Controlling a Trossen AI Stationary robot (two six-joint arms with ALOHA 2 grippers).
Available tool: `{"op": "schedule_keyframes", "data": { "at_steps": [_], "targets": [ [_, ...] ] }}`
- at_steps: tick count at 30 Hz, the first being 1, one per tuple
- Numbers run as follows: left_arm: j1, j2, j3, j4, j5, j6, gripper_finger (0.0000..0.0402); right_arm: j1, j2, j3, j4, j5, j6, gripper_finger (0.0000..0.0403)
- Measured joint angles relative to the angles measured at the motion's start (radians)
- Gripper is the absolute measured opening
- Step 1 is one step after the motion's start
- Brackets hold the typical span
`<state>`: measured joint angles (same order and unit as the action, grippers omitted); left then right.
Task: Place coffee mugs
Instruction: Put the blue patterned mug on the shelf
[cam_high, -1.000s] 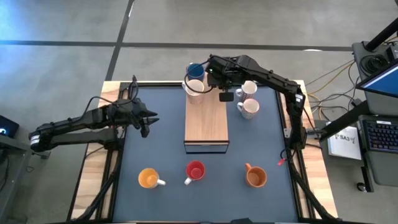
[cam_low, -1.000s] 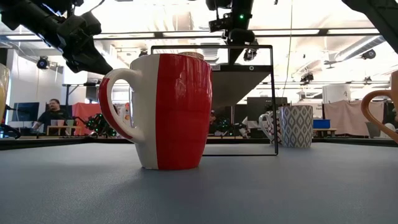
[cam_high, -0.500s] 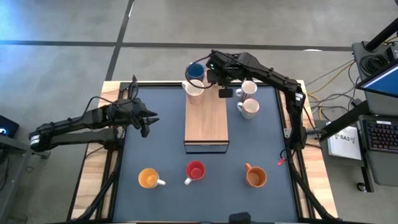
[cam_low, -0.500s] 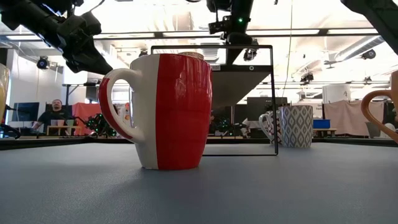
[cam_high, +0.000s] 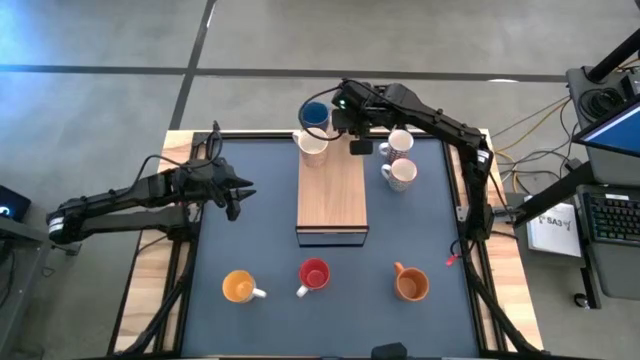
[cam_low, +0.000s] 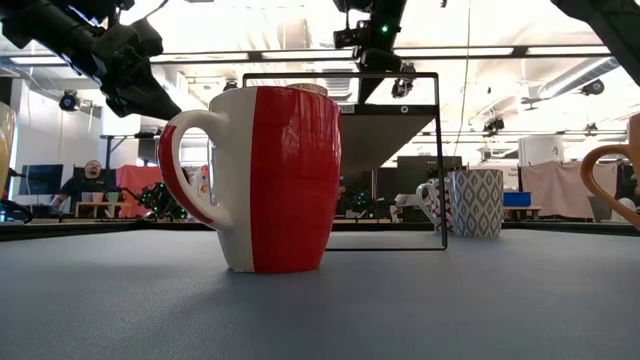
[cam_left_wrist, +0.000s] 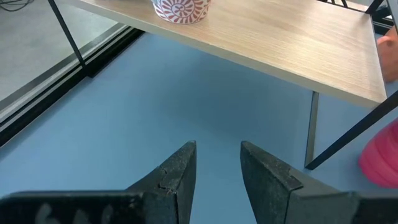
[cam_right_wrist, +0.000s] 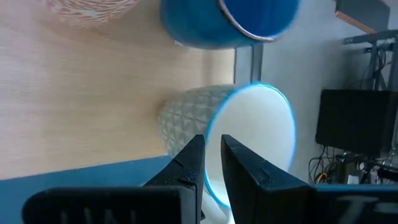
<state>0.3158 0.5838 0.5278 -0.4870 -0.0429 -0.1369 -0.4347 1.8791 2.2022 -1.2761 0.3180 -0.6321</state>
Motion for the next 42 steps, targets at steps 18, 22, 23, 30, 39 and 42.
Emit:
{"op": "schedule_keyframes", "data": {
  "at_steps": [18, 22, 23, 30, 39, 42],
  "targets": [
    [0.000, 0.000, 0.000, 0.000, 0.000, 0.017, 0.0107, 0.002, -0.059, -0.002, -0.232, -0.011, 0.331, 0.0043],
    [0.000, 0.000, 0.000, 0.000, 0.000, 0.019, 0.0107, -0.002, -0.029, -0.007, -0.223, -0.011, 0.327, 0.0043],
    [0.000, 0.000, 0.000, 0.000, 0.000, 0.019, 0.0107, -0.004, -0.020, -0.006, -0.219, -0.011, 0.326, 0.0043],
    [0.000, 0.000, 0.000, 0.000, 0.000, 0.023, 0.0107, -0.030, 0.012, -0.007, -0.183, 0.022, 0.295, 0.0043],
    [0.000, 0.000, 0.000, 0.000, 0.000, 0.023, 0.0107, -0.057, 0.021, -0.010, -0.085, 0.020, 0.248, 0.0043],
    [0.000, 0.000, 0.000, 0.000, 0.000, 0.023, 0.0107, -0.057, 0.021, -0.010, -0.064, 0.020, 0.229, 0.0043]
  ]
}}
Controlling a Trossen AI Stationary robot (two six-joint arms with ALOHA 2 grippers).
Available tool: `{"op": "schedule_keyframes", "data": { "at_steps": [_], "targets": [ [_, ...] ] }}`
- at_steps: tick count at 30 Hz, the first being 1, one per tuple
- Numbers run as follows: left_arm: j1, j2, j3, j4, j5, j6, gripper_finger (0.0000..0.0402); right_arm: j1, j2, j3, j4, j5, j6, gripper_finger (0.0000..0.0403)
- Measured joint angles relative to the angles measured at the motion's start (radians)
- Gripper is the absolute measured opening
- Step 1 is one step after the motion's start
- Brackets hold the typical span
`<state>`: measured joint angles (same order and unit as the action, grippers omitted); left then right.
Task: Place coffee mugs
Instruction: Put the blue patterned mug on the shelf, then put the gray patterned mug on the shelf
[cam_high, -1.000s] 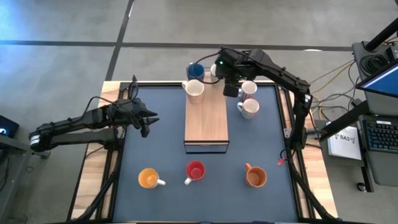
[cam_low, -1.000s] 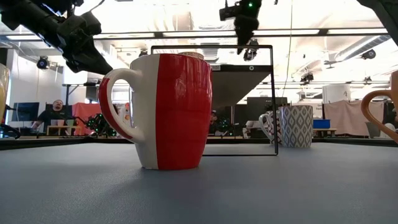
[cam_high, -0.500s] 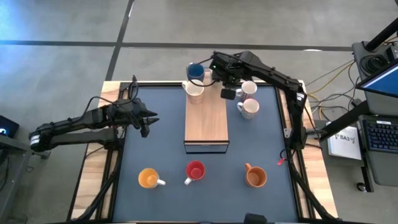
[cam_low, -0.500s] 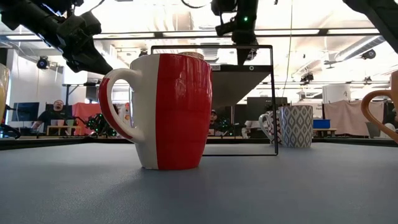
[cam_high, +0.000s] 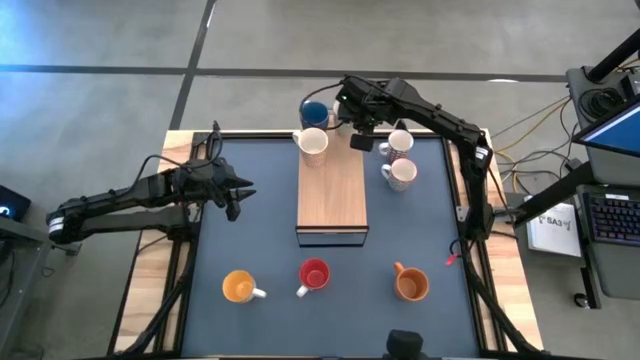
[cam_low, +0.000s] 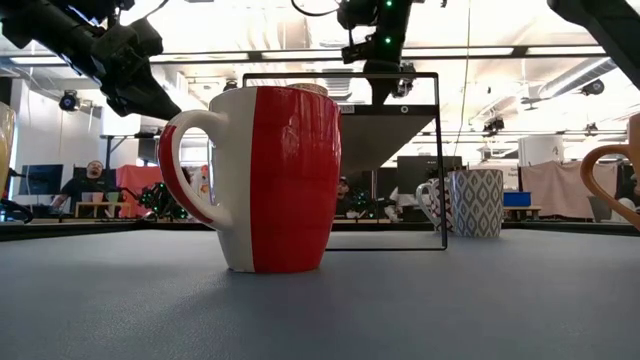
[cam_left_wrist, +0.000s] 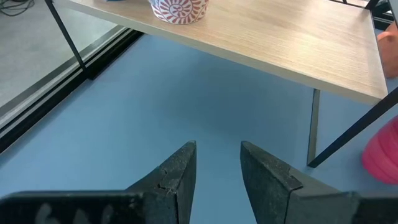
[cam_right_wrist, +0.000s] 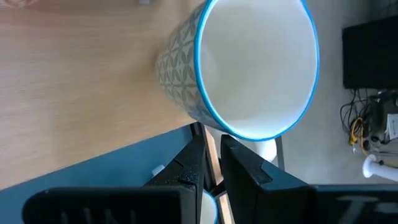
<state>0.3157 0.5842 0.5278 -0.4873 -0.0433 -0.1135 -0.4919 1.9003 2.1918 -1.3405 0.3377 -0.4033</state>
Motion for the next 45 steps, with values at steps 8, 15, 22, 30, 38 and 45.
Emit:
{"op": "schedule_keyframes", "data": {
  "at_steps": [8, 15, 22, 30, 38, 45],
  "targets": [
    [0.000, 0.000, 0.000, 0.000, 0.000, 0.000, 0.0107, 0.000, -0.004, 0.000, -0.092, 0.003, 0.046, 0.0043],
    [0.000, 0.000, 0.000, 0.000, 0.000, 0.000, 0.0107, 0.000, -0.017, -0.019, -0.225, -0.102, 0.234, 0.0043],
    [0.000, 0.000, 0.000, -0.002, 0.000, 0.000, 0.0107, 0.000, -0.075, -0.118, -0.229, -0.226, 0.329, 0.0043],
    [0.000, 0.001, 0.000, -0.008, 0.000, 0.000, 0.0107, -0.001, -0.210, -0.399, -0.230, -0.300, 0.465, 0.0061],
    [0.000, 0.003, 0.000, -0.008, 0.000, 0.000, 0.0107, 0.015, -0.329, -0.691, -0.113, -0.316, 0.542, 0.0124],
    [0.000, 0.003, 0.000, -0.008, 0.000, 0.000, 0.0107, 0.014, -0.369, -0.862, 0.042, -0.312, 0.532, 0.0156]
  ]
}}
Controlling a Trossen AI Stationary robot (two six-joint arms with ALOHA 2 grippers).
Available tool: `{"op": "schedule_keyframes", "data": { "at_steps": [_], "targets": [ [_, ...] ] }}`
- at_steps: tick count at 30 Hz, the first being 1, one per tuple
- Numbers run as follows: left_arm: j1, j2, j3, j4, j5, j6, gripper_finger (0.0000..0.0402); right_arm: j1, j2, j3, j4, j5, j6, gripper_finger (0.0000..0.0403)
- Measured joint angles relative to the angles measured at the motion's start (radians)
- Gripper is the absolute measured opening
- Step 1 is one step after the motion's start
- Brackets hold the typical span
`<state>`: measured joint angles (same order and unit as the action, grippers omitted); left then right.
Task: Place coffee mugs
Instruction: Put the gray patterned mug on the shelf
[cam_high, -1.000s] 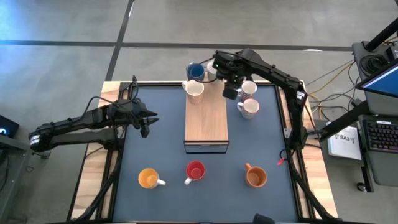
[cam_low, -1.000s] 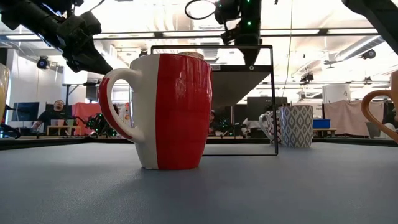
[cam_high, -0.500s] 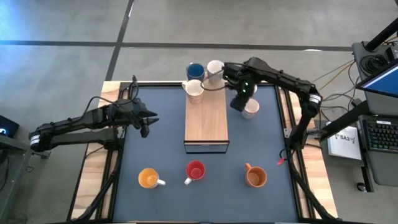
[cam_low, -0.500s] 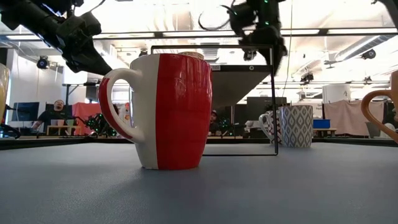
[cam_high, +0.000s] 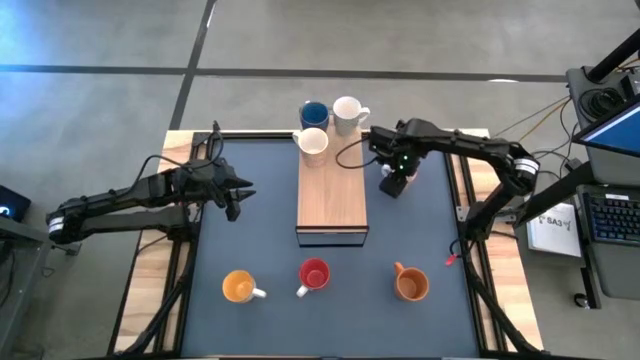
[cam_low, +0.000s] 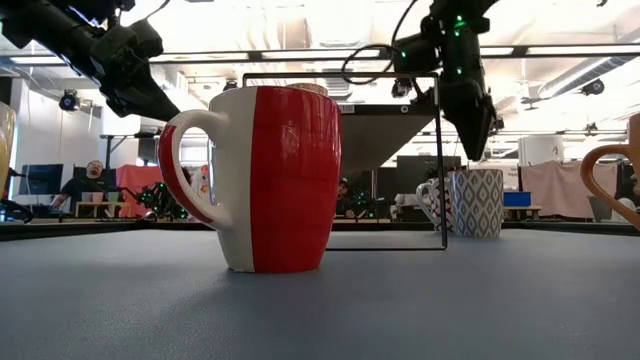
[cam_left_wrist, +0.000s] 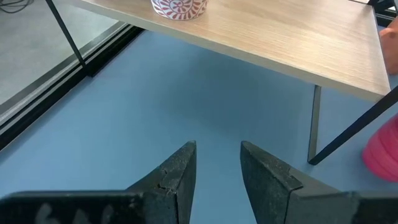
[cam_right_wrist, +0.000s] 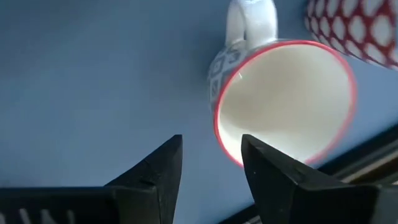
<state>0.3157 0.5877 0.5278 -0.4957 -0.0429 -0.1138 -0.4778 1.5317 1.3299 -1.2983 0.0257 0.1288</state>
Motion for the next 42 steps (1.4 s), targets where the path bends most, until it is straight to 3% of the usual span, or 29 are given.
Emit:
{"op": "schedule_keyframes", "data": {
  "at_steps": [8, 15, 25, 42],
  "targets": [
    [0.000, 0.000, 0.000, 0.000, 0.000, 0.000, 0.0107, 0.000, 0.013, -0.105, 0.126, 0.000, -0.049, 0.0146],
    [0.000, 0.000, 0.000, 0.000, 0.000, 0.000, 0.0107, 0.000, 0.025, -0.110, 0.132, 0.001, -0.073, 0.0120],
    [0.000, 0.000, 0.000, 0.001, 0.000, 0.000, 0.0107, -0.002, 0.033, -0.111, 0.133, 0.004, -0.079, 0.0020],
    [0.000, 0.000, 0.000, 0.001, 0.000, -0.011, 0.0107, -0.003, 0.023, -0.074, 0.007, -0.001, -0.087, 0.0014]
  ]
}}
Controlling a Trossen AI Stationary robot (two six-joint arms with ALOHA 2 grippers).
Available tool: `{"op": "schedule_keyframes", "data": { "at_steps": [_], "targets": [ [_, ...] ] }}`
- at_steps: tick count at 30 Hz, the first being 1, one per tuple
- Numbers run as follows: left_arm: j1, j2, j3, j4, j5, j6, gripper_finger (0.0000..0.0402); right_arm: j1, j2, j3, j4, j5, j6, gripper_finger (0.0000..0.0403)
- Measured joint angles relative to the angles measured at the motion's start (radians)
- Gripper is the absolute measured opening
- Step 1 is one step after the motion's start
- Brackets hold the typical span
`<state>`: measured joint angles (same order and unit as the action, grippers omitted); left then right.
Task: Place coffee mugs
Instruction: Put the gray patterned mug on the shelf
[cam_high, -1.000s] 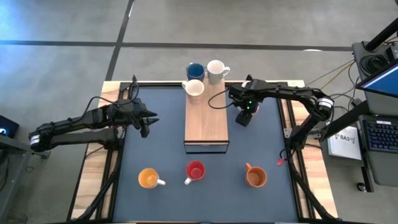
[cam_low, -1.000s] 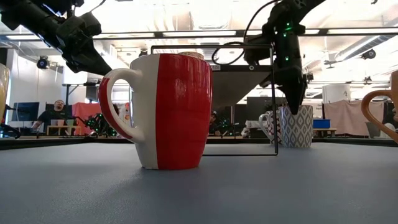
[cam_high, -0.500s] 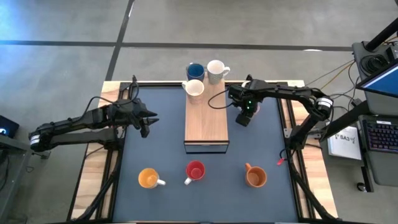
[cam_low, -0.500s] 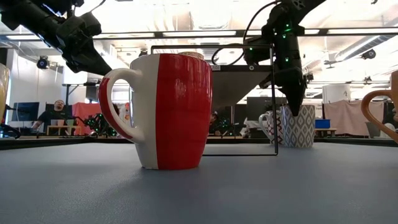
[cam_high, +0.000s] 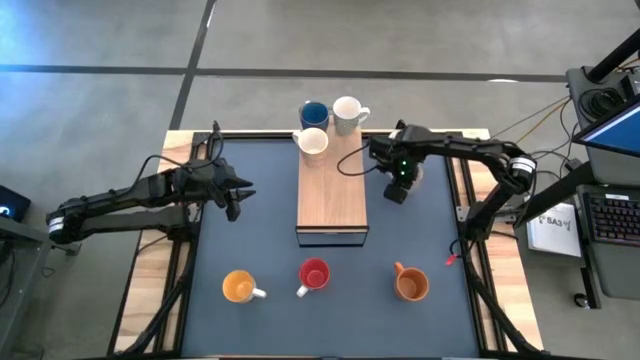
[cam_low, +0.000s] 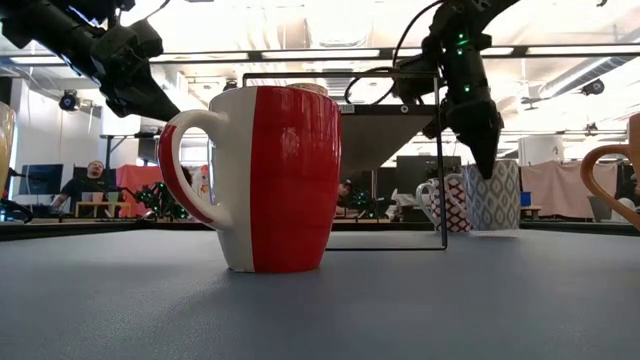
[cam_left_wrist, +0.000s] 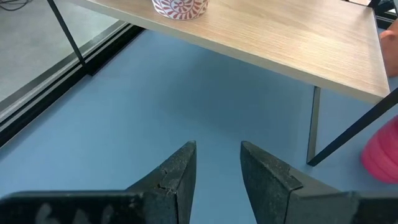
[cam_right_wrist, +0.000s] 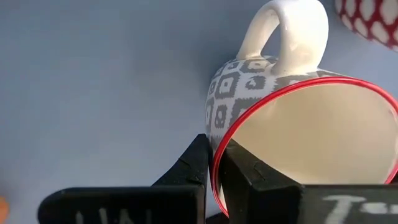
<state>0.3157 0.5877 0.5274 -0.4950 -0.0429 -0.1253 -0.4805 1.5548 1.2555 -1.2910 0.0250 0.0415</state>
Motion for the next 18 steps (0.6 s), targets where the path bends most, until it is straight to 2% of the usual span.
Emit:
{"op": "schedule_keyframes", "data": {
  "at_steps": [4, 9, 18],
  "targets": [
    [0.000, 0.000, 0.000, 0.000, 0.000, -0.006, 0.0107, 0.000, -0.005, 0.056, -0.054, 0.006, 0.003, 0.0014],
    [0.000, 0.000, 0.000, 0.000, 0.000, -0.011, 0.0107, 0.000, -0.013, 0.154, -0.119, 0.063, 0.022, 0.0014],
    [0.000, 0.000, 0.000, 0.000, 0.000, -0.011, 0.0107, 0.014, -0.020, 0.368, -0.129, 0.048, 0.058, 0.0013]
  ]
}}
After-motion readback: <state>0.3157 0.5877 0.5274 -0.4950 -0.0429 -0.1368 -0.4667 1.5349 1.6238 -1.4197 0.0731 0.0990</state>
